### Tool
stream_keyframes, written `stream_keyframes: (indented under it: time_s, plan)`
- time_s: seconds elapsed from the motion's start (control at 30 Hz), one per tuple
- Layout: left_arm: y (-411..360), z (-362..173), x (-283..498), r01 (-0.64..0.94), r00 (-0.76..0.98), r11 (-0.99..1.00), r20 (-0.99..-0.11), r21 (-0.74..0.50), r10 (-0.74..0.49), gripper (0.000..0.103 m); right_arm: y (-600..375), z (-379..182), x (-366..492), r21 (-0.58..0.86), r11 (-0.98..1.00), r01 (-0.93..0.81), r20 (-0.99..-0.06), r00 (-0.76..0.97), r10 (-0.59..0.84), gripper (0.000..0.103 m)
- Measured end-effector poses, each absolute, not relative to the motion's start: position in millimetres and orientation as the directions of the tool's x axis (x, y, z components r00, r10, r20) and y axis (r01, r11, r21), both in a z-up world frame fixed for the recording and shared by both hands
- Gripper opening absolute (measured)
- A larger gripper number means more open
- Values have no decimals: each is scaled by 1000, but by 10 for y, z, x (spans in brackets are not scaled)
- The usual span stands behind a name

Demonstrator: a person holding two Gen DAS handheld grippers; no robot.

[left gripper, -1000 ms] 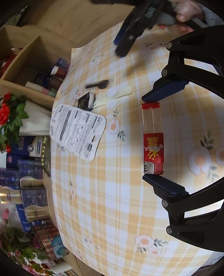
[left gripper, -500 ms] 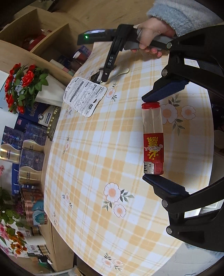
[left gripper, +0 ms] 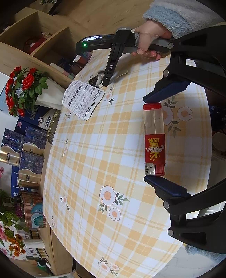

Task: Collect trash
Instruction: 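Grasp the white plastic spork with the right tool while the left holds the lighter, then carry the lighter and spork in both tools down over the bin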

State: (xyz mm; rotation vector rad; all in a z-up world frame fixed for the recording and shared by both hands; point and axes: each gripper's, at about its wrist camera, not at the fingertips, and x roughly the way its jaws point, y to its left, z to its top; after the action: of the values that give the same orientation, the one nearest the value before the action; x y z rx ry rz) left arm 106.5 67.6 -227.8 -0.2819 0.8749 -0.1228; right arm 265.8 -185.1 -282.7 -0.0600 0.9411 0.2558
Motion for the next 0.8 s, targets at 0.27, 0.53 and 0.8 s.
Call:
stream_keyframes:
  time_s: [0.27,0.53,0.8]
  plan:
    - [679,-2175,881,15,648,953,-723,-302,-240,81,-1870,-2458,2054,95,956,-276,-735,628,254,25]
    - [623,-2037,559,53,643,955,-722,-291,-256,81,-1960,-2173,1278,176,941,-288,-677,658,328,25]
    - [483,-1924,123,126,637,953,-714,-276,-291,81,-1929,-2055,476,226,923,-312,-646,661,382,25]
